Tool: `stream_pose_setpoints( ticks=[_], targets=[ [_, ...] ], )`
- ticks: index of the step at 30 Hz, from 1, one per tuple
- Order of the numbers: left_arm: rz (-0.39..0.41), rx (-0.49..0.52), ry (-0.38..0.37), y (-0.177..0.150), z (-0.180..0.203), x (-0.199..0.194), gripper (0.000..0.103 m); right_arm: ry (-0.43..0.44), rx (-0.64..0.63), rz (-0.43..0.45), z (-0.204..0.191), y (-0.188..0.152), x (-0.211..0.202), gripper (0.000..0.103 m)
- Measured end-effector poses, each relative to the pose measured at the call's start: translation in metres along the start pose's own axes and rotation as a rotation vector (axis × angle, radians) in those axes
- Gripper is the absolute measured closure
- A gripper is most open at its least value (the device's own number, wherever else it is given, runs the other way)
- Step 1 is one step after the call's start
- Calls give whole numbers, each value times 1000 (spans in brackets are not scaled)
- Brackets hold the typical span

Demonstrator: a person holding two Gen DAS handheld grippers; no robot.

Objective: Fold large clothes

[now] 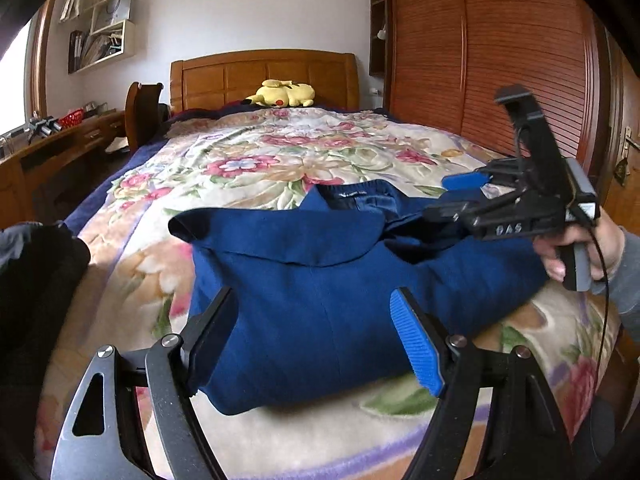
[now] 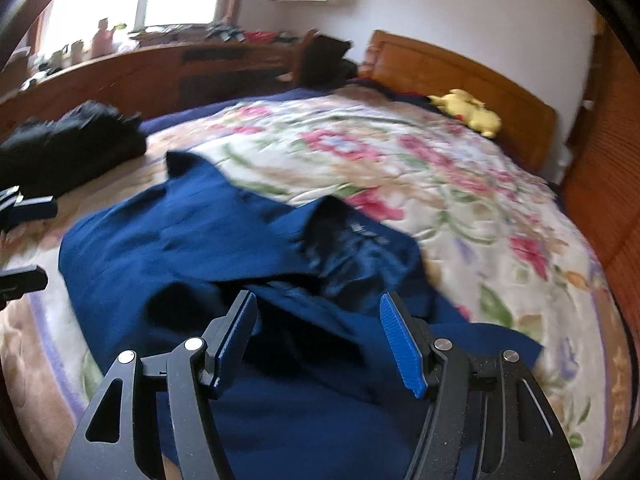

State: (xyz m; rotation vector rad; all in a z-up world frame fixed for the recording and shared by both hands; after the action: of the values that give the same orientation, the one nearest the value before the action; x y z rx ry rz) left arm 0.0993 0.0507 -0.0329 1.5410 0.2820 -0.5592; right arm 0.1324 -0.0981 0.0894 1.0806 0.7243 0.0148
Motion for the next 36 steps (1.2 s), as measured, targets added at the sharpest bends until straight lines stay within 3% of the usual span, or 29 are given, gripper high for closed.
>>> stream_pose_setpoints(
  ticks=[13, 14, 15, 17, 18, 24, 32, 36],
  targets=[
    [-44, 5, -41, -4, -11, 14, 24, 3, -184, -207, -6, 13, 67, 40],
    [-42, 5, -46, -3, -11, 14, 24, 7, -202, -211, -7, 17, 69, 56],
    [-40, 4, -52, -3, -11, 13, 24, 12, -217, -216, -9, 19, 69, 63],
    [-41, -2, -65, -2, -11, 14, 24, 25, -251, -215, -15, 27, 73, 95],
    [-44, -4, -73, -3, -10, 15, 24, 24, -272, -207, -17, 31, 75, 99],
    [-60, 22, -43, -7, -11, 20, 24, -10, -265, -145, -3, 60, 86, 101],
    [-62, 1, -45, -6, -13, 20, 24, -141, -159, -46, 42, 108, 126, 101],
    [-68, -6, -41, -6, -15, 22, 24, -197, -171, -80, 30, 103, 156, 101]
  ],
)
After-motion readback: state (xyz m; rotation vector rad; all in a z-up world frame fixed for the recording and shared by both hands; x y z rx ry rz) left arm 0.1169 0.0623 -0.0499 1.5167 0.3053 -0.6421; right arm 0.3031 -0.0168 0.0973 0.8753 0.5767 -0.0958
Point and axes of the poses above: each gripper's, at about its wrist camera, not at the fingertips, and x roughly the way its jaws point, z to its right, y to its top, the point moved 6 cm from there along x, roughly the way its jaws point, and after that the axes turned 1 degree about z, right-handed, at the moved point
